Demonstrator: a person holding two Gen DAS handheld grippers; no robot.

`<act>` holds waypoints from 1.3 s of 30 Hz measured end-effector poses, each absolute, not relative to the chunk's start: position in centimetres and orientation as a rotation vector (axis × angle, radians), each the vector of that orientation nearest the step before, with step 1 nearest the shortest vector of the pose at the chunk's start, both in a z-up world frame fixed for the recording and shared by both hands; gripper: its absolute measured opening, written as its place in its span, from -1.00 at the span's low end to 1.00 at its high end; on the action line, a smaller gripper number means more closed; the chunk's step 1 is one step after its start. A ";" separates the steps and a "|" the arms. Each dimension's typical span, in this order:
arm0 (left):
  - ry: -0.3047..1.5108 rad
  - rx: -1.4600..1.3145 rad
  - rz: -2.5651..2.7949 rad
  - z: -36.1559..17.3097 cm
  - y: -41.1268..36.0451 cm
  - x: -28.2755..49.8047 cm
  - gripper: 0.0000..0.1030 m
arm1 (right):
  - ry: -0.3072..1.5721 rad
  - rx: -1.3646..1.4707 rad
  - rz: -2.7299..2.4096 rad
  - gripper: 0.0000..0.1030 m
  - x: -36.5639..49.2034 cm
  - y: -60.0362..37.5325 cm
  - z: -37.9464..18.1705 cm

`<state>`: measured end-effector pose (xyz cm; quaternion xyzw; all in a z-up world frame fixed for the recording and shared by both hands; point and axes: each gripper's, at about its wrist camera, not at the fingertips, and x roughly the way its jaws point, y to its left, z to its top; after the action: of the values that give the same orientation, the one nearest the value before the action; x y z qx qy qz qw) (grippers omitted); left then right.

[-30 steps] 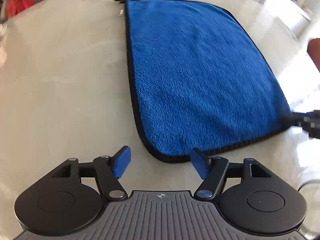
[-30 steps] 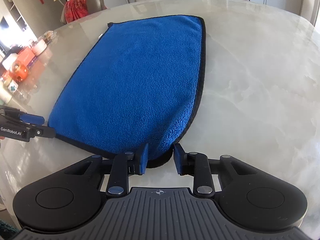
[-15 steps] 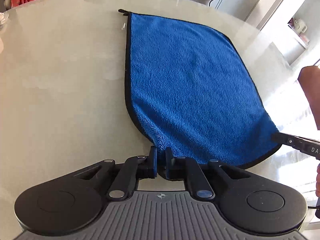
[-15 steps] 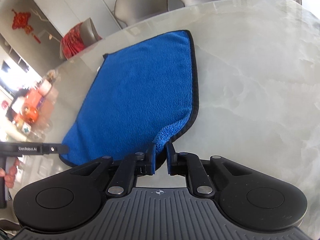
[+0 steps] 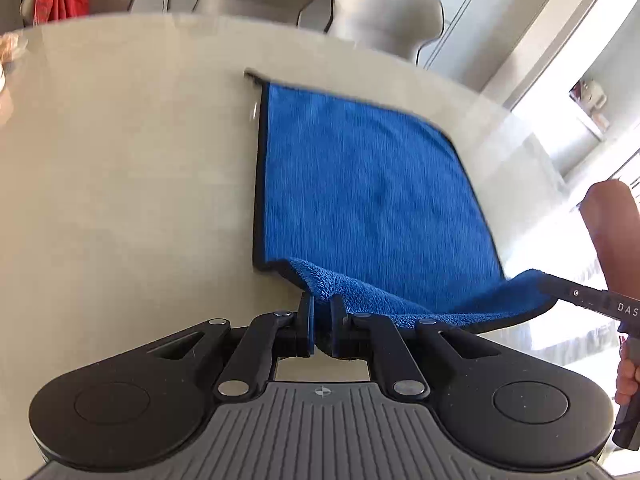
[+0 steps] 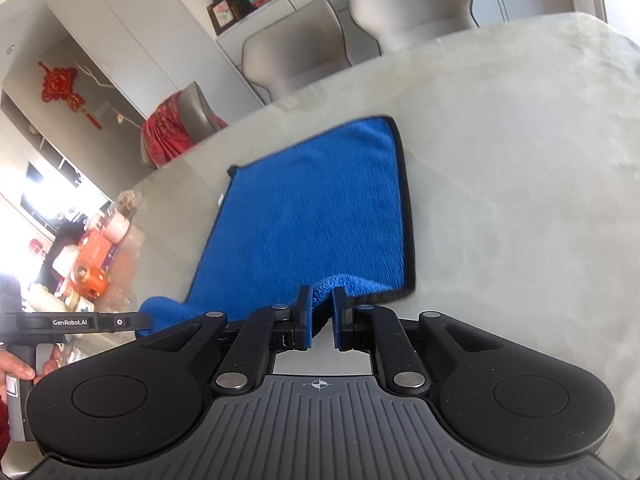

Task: Fold towel
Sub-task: 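Lift the grasped edge and fold it over onto the towel with both grippers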

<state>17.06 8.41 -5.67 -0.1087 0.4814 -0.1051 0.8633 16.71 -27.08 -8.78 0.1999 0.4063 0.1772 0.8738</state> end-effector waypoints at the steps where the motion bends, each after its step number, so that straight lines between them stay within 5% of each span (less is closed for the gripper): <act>1: 0.998 -0.221 -0.219 -5.3 8.4 17.8 -0.88 | 0.840 0.417 0.371 -0.80 17.5 -27.1 -8.6; 24: 0.998 -0.143 -0.152 -9.2 7.6 36.8 -0.83 | 0.881 0.337 0.290 -0.78 37.5 -24.5 -11.6; 28: 1.009 -0.113 -0.142 -9.7 7.3 38.1 -0.58 | 0.888 0.350 0.257 -0.59 37.8 -24.6 -12.0; 30: 1.000 -0.126 -0.126 -9.6 7.6 38.4 -0.26 | 0.861 0.384 0.232 -0.35 37.7 -25.1 -11.7; 39: 0.909 -0.098 -0.088 -8.5 8.8 37.6 0.03 | 0.812 0.325 0.179 -0.25 36.7 -26.1 -11.7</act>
<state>37.65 8.83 -8.46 -0.0471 0.4385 -0.0427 0.8965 36.72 -26.10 -11.68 0.1572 0.3927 0.0867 0.9020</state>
